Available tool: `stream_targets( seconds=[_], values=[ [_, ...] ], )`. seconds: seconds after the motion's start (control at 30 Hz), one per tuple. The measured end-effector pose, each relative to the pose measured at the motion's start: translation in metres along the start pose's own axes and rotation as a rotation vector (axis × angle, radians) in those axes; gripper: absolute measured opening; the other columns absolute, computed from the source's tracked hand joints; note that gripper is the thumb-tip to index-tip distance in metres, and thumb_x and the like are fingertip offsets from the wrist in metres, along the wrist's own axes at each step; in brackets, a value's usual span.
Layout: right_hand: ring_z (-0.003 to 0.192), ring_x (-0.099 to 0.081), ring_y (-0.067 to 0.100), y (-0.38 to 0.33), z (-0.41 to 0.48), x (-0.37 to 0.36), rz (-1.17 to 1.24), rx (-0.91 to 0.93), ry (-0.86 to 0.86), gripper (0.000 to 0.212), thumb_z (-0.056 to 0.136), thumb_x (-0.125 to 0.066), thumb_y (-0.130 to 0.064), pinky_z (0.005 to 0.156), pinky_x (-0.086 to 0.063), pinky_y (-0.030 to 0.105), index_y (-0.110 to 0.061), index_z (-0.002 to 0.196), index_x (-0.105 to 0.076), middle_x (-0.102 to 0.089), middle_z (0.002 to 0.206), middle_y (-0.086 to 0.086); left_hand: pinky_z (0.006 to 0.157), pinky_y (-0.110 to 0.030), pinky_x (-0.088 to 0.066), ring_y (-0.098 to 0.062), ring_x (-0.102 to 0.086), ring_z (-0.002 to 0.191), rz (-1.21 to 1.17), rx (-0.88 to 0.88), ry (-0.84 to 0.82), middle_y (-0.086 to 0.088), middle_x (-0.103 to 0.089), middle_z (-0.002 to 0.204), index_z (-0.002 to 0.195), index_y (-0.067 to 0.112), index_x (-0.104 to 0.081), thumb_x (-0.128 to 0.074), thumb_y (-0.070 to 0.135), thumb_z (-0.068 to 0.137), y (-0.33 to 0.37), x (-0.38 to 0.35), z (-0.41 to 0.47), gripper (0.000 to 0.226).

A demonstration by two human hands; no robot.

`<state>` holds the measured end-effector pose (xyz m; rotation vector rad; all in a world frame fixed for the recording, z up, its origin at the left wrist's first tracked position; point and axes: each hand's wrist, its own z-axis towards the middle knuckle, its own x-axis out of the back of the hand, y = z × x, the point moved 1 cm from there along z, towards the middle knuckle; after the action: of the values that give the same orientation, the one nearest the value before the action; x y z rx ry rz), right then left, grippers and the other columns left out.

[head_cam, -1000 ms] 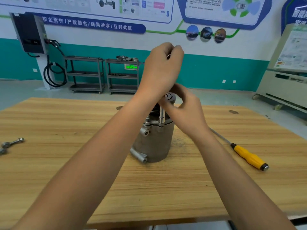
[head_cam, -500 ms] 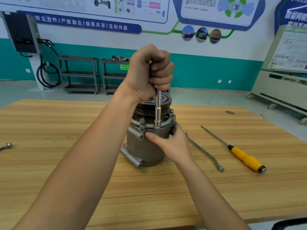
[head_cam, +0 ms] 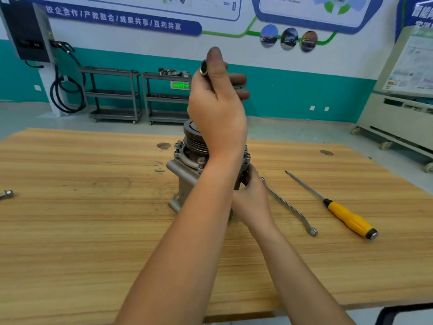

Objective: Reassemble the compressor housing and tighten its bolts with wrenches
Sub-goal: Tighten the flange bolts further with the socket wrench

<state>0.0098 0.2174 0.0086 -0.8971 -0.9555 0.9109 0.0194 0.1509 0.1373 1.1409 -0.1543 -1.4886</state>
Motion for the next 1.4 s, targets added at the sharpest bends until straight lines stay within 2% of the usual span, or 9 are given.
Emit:
stream_targets(
  seconds=[0.1,0.23,0.4,0.53,0.7,0.8,0.97,1.17,1.4],
  values=[
    [0.11,-0.058,0.011,-0.001,-0.001,-0.001,0.005,0.004,-0.01,0.097,0.04,-0.057,-0.063,0.079,-0.048,0.024,-0.017,0.125,-0.05,-0.064,0.118,-0.005,0.06,-0.036,-0.05,-0.019,-0.057,0.055,0.207,-0.108,0.044,0.001,-0.057,0.058,0.07,0.017,-0.049,-0.026,0.031,0.101,-0.004,-0.001,-0.002,0.041],
    [0.097,-0.059,0.006,-0.004,-0.002,0.001,0.023,0.001,-0.005,0.09,0.039,-0.051,-0.065,0.057,-0.038,0.009,-0.024,0.119,-0.052,-0.065,0.11,-0.011,0.049,-0.01,-0.037,-0.001,-0.046,0.045,0.226,-0.141,0.065,0.01,-0.044,0.05,0.059,0.017,-0.043,-0.023,0.027,0.102,-0.007,-0.008,-0.004,0.048],
    [0.085,-0.056,0.0,-0.001,-0.002,0.0,0.045,0.026,0.013,0.085,0.039,-0.057,-0.063,0.054,-0.037,0.002,-0.021,0.113,-0.055,-0.063,0.1,-0.014,0.042,-0.022,-0.022,-0.008,-0.026,0.038,0.1,-0.044,-0.057,0.012,-0.029,0.04,0.049,0.019,-0.029,-0.017,0.03,0.103,-0.005,-0.011,0.002,0.056],
    [0.094,-0.053,-0.016,0.004,-0.001,-0.001,0.082,0.029,0.016,0.08,0.041,-0.074,-0.062,0.074,-0.043,0.009,-0.033,0.113,-0.054,-0.06,0.104,-0.028,0.037,-0.015,-0.016,-0.009,-0.018,0.034,-0.076,0.277,-0.351,0.009,-0.024,0.038,0.053,0.017,-0.032,-0.008,0.046,0.1,-0.005,0.003,0.019,0.06],
    [0.086,-0.045,-0.031,0.005,0.001,0.002,0.068,0.04,0.002,0.074,0.043,-0.076,-0.06,0.066,-0.038,-0.001,-0.037,0.109,-0.054,-0.056,0.098,-0.035,0.034,-0.008,-0.012,-0.003,-0.011,0.03,-0.114,0.664,-0.963,0.011,-0.023,0.032,0.039,0.021,-0.04,-0.006,0.054,0.096,-0.007,0.001,0.04,0.074],
    [0.083,-0.044,-0.032,0.005,0.003,0.004,0.046,0.052,-0.008,0.069,0.045,-0.078,-0.058,0.063,-0.037,-0.003,-0.039,0.107,-0.052,-0.053,0.094,-0.037,0.035,-0.012,-0.015,-0.002,-0.017,0.028,-0.086,0.827,-1.09,0.011,-0.027,0.031,0.039,0.019,-0.048,-0.01,0.054,0.095,-0.004,-0.002,0.043,0.077],
    [0.094,-0.049,-0.016,0.006,0.002,0.004,0.054,0.058,-0.009,0.082,0.044,-0.077,-0.06,0.074,-0.039,0.007,-0.031,0.117,-0.054,-0.055,0.101,-0.032,0.058,-0.023,-0.047,-0.008,-0.052,0.047,0.338,0.65,-0.91,0.005,-0.055,0.052,0.071,0.01,-0.069,-0.023,0.042,0.098,0.016,0.0,0.054,0.062],
    [0.086,-0.045,-0.031,0.007,0.001,0.002,0.08,0.071,0.01,0.063,0.048,-0.08,-0.055,0.064,-0.038,-0.004,-0.043,0.104,-0.053,-0.055,0.092,-0.038,0.043,-0.022,-0.017,-0.01,-0.021,0.036,0.166,0.418,-0.321,0.006,-0.027,0.045,0.06,0.018,-0.036,-0.026,0.036,0.1,0.014,-0.004,0.019,0.045],
    [0.096,-0.056,-0.013,0.015,0.009,0.002,0.136,0.095,0.026,0.062,0.039,-0.079,-0.057,0.079,-0.047,0.009,-0.041,0.096,-0.059,-0.065,0.098,-0.028,0.038,-0.017,-0.011,-0.009,-0.011,0.033,0.07,0.538,-0.598,0.009,-0.02,0.037,0.049,0.02,-0.031,-0.022,0.048,0.099,0.008,-0.003,0.026,0.058]
  ],
)
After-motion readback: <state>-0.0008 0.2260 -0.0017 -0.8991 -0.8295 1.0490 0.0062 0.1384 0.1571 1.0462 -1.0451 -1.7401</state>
